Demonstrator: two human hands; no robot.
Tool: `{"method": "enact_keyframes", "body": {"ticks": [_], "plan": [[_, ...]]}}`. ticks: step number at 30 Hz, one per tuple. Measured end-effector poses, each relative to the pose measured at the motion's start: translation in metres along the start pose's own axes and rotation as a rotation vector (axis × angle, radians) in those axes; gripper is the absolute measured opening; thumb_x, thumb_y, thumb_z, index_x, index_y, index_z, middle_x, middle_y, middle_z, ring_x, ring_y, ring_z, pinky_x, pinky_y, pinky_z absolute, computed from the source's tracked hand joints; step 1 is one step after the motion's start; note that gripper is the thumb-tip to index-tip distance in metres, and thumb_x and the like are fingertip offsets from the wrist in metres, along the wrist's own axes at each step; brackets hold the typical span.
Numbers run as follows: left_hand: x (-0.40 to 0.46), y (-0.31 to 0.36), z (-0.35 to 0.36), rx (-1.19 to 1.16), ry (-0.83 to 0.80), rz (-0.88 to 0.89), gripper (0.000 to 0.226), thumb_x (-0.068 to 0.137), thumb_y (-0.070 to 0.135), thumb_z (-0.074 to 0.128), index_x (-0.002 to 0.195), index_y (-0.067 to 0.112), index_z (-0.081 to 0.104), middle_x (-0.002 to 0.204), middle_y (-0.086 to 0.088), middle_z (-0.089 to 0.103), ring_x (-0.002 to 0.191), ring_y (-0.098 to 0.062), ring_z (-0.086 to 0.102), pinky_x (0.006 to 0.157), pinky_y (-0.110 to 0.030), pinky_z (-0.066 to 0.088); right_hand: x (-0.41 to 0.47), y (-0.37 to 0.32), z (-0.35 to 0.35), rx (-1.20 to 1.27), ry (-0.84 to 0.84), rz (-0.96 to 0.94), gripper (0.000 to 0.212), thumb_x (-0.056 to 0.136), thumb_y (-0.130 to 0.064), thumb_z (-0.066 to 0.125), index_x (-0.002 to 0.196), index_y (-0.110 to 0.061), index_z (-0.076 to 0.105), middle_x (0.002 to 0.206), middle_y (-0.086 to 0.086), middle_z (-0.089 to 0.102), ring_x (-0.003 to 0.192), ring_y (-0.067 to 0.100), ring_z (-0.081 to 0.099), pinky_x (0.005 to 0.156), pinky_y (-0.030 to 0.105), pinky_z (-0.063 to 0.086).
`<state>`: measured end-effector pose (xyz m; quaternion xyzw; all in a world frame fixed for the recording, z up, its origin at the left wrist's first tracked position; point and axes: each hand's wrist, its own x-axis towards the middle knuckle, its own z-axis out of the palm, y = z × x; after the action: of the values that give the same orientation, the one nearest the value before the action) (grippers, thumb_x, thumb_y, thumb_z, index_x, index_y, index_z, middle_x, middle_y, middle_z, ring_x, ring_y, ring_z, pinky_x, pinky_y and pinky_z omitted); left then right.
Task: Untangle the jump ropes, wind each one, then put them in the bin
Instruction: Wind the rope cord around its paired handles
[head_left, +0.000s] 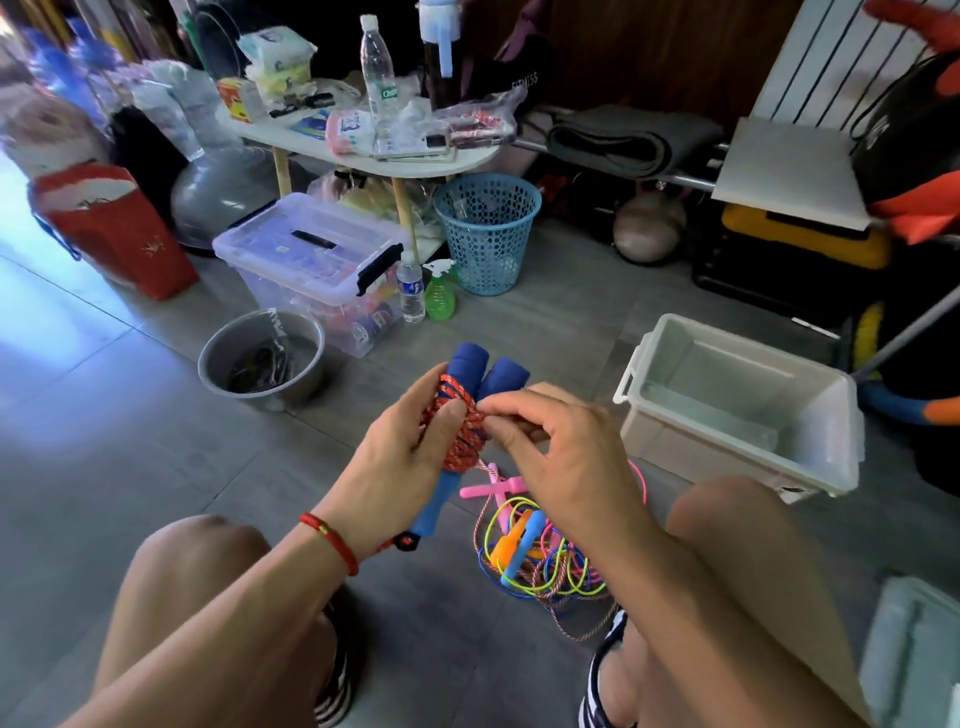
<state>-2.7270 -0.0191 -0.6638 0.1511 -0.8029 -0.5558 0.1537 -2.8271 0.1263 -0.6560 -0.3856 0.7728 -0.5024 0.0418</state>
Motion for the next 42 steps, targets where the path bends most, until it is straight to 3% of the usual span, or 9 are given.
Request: {"method": "enact_keyframes", "body": {"ticks": [10, 16, 20, 23, 27, 31, 34, 39, 42], "plan": [[0.007, -0.005, 0.012, 0.107, -0.084, -0.072, 0.043, 0.106, 0.025, 0.05, 0.148, 0.031, 0.044, 0.118, 0.003, 0.07, 0.104, -0.021, 0.067, 0.094, -0.05, 0.054, 0.003, 0.013, 0.001, 0.004, -0.014, 0.199, 0.014, 0.075, -0.013, 0.087, 0.082, -0.018, 0.076, 0.078, -0.001, 0.063, 0.066, 0.002, 0.056, 0.047, 0.004, 0.04], [0.011, -0.007, 0.009, 0.105, -0.075, -0.093, 0.057, 0.098, 0.04, 0.051, 0.153, 0.031, 0.037, 0.13, 0.006, 0.065, 0.114, -0.013, 0.064, 0.101, -0.047, 0.052, 0.003, 0.014, 0.007, 0.0, 0.001, 0.184, 0.017, 0.078, -0.012, 0.085, 0.083, -0.019, 0.07, 0.081, -0.004, 0.06, 0.069, 0.005, 0.057, 0.048, 0.004, 0.041], [0.013, -0.006, 0.005, 0.114, -0.092, -0.067, 0.055, 0.098, 0.035, 0.053, 0.151, 0.034, 0.039, 0.124, 0.003, 0.066, 0.109, -0.019, 0.066, 0.097, -0.049, 0.054, -0.002, 0.016, 0.012, -0.121, 0.008, 0.12, 0.019, 0.082, -0.021, 0.08, 0.086, -0.028, 0.062, 0.079, -0.012, 0.045, 0.07, 0.007, 0.051, 0.058, 0.022, 0.041], [0.015, -0.006, 0.0, 0.155, -0.156, -0.076, 0.059, 0.097, 0.036, 0.056, 0.152, 0.034, 0.036, 0.118, -0.002, 0.069, 0.098, -0.024, 0.069, 0.089, -0.05, 0.057, -0.003, 0.019, 0.013, -0.168, -0.012, 0.125, 0.02, 0.084, -0.026, 0.077, 0.085, -0.031, 0.058, 0.077, -0.016, 0.036, 0.072, 0.001, 0.046, 0.058, 0.02, 0.032], [0.015, -0.007, -0.004, 0.176, -0.172, -0.077, 0.055, 0.099, 0.032, 0.057, 0.151, 0.03, 0.039, 0.115, 0.0, 0.07, 0.096, -0.02, 0.07, 0.088, -0.046, 0.058, -0.003, 0.016, 0.016, -0.21, -0.041, 0.125, 0.019, 0.087, -0.031, 0.075, 0.085, -0.032, 0.056, 0.083, -0.013, 0.04, 0.077, -0.001, 0.045, 0.061, 0.024, 0.036], [0.013, -0.007, -0.004, 0.133, -0.122, -0.072, 0.047, 0.103, 0.023, 0.055, 0.149, 0.027, 0.043, 0.119, 0.002, 0.069, 0.102, -0.018, 0.068, 0.092, -0.04, 0.056, 0.003, 0.01, 0.003, -0.098, -0.119, 0.135, 0.012, 0.085, -0.024, 0.079, 0.087, -0.023, 0.067, 0.081, -0.008, 0.044, 0.07, 0.004, 0.046, 0.055, 0.008, 0.039], [0.012, -0.005, -0.001, 0.206, -0.135, -0.065, 0.055, 0.097, 0.036, 0.055, 0.15, 0.027, 0.039, 0.113, 0.0, 0.069, 0.093, -0.021, 0.068, 0.086, -0.045, 0.056, 0.005, 0.013, -0.009, -0.092, -0.178, 0.142, 0.013, 0.083, -0.018, 0.082, 0.088, -0.022, 0.071, 0.075, -0.004, 0.045, 0.067, 0.004, 0.048, 0.053, 0.004, 0.037], [0.01, -0.007, 0.007, 0.242, -0.14, -0.055, 0.051, 0.101, 0.025, 0.056, 0.149, 0.026, 0.039, 0.106, -0.003, 0.069, 0.086, -0.021, 0.068, 0.082, -0.045, 0.056, 0.0, 0.014, -0.007, -0.457, -0.208, 0.045, 0.014, 0.091, -0.038, 0.069, 0.096, -0.031, 0.059, 0.089, -0.012, 0.045, 0.082, 0.005, 0.044, 0.065, 0.029, 0.03], [0.009, -0.008, 0.003, 0.215, -0.135, -0.067, 0.048, 0.102, 0.025, 0.056, 0.147, 0.028, 0.041, 0.109, -0.001, 0.069, 0.089, -0.019, 0.069, 0.084, -0.044, 0.056, 0.004, 0.011, -0.002, -0.527, -0.221, -0.084, 0.015, 0.092, -0.033, 0.066, 0.094, -0.026, 0.053, 0.094, -0.008, 0.047, 0.089, 0.016, 0.05, 0.068, 0.031, 0.029]]}}
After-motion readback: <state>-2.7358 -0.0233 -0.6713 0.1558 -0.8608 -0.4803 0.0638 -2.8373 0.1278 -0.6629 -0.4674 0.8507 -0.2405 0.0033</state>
